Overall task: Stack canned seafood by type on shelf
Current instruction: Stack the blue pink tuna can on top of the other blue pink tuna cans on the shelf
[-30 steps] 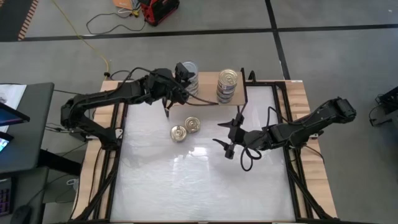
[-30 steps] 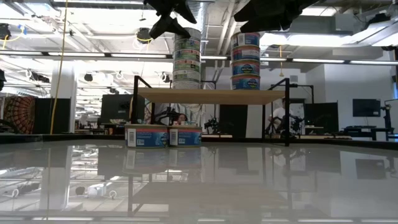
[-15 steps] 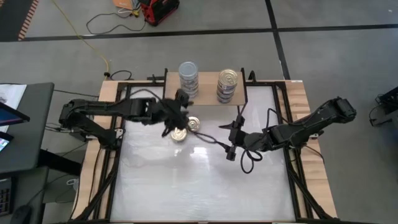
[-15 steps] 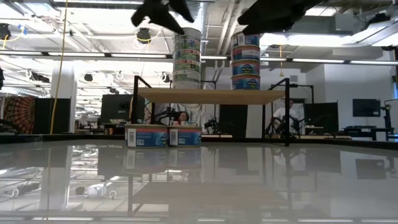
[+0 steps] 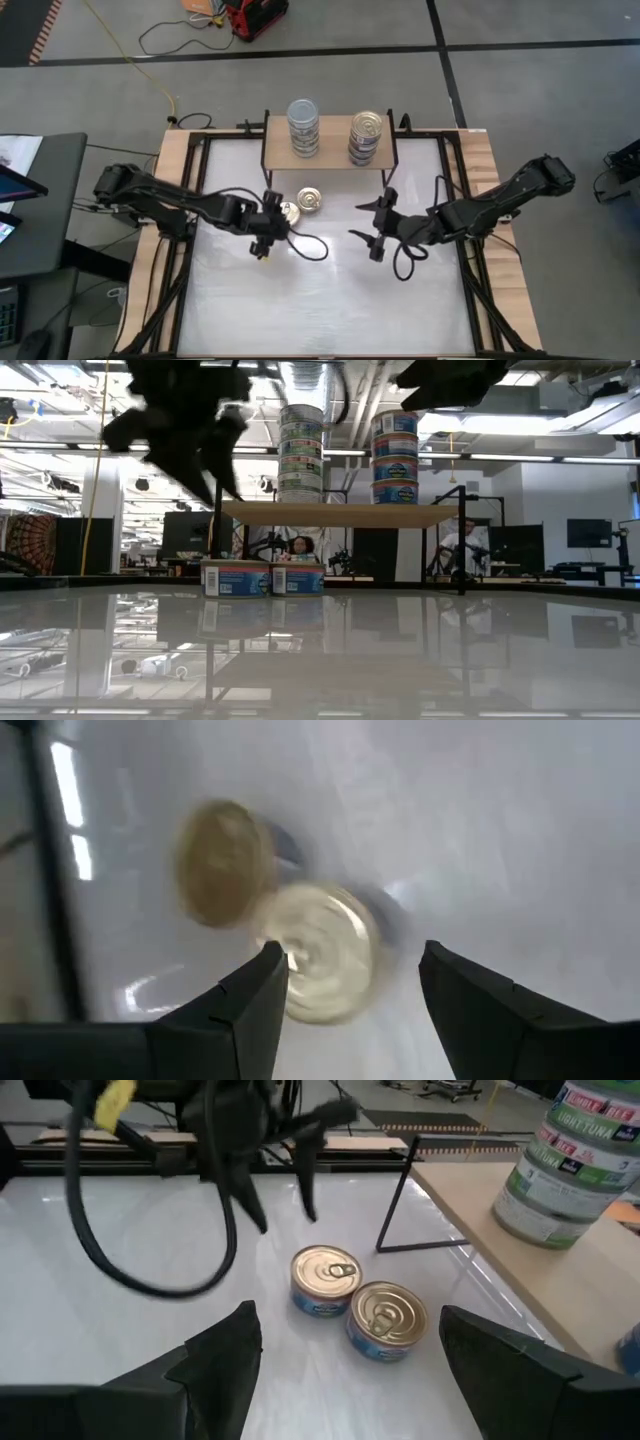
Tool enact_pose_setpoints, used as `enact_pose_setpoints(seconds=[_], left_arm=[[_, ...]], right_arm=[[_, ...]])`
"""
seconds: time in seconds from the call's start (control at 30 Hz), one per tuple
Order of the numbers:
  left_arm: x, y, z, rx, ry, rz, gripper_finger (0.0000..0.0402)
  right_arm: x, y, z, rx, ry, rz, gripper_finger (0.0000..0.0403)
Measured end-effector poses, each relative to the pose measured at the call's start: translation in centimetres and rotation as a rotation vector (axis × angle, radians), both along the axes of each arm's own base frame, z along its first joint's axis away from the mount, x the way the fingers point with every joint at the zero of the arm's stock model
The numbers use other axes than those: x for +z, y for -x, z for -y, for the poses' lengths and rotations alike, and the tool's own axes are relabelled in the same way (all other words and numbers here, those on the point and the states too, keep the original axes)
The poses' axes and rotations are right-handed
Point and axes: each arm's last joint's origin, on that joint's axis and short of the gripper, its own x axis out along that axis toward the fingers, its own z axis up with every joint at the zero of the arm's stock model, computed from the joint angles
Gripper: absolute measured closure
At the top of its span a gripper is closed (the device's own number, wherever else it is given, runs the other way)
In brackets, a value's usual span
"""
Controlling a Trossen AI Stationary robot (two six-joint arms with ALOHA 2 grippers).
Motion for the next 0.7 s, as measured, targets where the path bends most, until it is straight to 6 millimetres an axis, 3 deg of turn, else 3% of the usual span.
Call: enact_pose_setpoints(seconds=[0.2,0.37,0.7], left_arm=[[-3.7,1.2,0.3,-0.022,-0.085,-0.046,0.0184],[-5.0,1.6,0.8,-0.074,-0.201,-0.029,0.0196],[-7.9,2.9,0.7,-0.161,-0.254,-0.069,0.0248]], right_arm=[[-0.1,0.0,-0.4,0.009,-0.022,0.006,0.0074],[-0.3,-0.1,-0.8,0.023,-0.021,0.001,0.0074],[-0.4,-0.4,-1.3,0.038,-0.031,0.024,0.0074]])
